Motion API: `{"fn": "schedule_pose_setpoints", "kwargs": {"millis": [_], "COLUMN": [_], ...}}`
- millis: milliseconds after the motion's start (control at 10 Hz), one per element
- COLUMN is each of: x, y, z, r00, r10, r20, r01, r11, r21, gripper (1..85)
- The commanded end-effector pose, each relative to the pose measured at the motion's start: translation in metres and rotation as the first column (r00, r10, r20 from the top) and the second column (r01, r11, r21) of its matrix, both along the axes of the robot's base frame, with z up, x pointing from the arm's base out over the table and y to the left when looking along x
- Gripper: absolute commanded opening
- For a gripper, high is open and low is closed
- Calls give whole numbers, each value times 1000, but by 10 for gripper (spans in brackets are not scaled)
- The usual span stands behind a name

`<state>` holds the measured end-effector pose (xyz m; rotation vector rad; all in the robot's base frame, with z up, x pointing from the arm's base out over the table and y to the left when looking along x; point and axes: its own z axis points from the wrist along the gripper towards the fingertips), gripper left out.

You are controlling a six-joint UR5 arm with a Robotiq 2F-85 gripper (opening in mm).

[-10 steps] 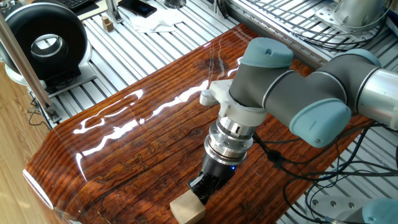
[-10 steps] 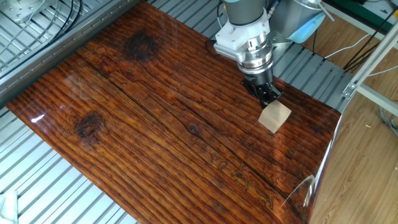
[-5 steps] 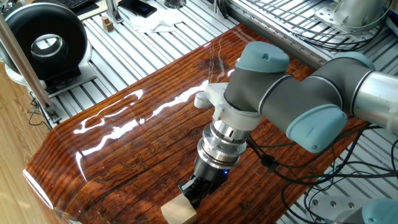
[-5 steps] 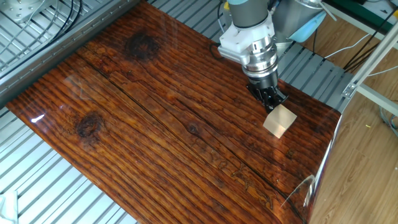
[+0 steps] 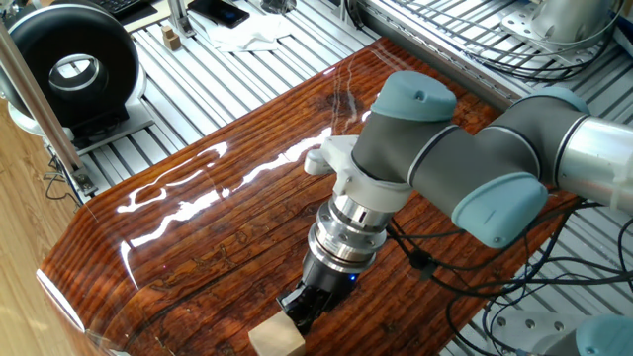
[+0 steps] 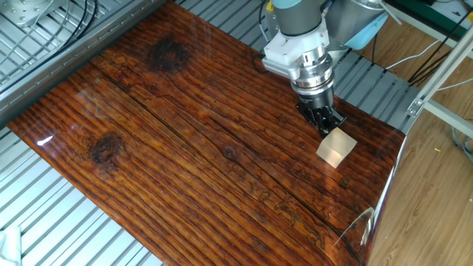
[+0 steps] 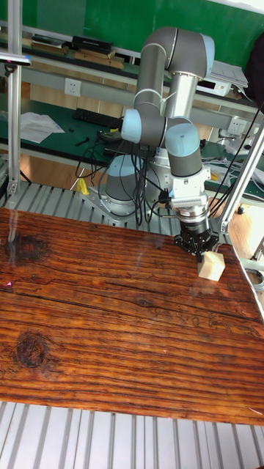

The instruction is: Use the gripper to push the small block from left to right

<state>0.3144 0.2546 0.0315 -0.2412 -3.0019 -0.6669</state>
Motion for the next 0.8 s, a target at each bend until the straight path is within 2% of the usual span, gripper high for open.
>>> {"fn": "schedule_pose_setpoints", "kwargs": {"millis": [0,400,700], "x": [6,7,18], "y": [5,13,18], "z": [-1,2,2], "r00": [1000,1000,998], "r10": [-7,-11,-16], "r20": [12,18,57], "r01": [7,10,13], "r11": [1000,1000,999], "r21": [10,30,47], "gripper": [10,10,10]}}
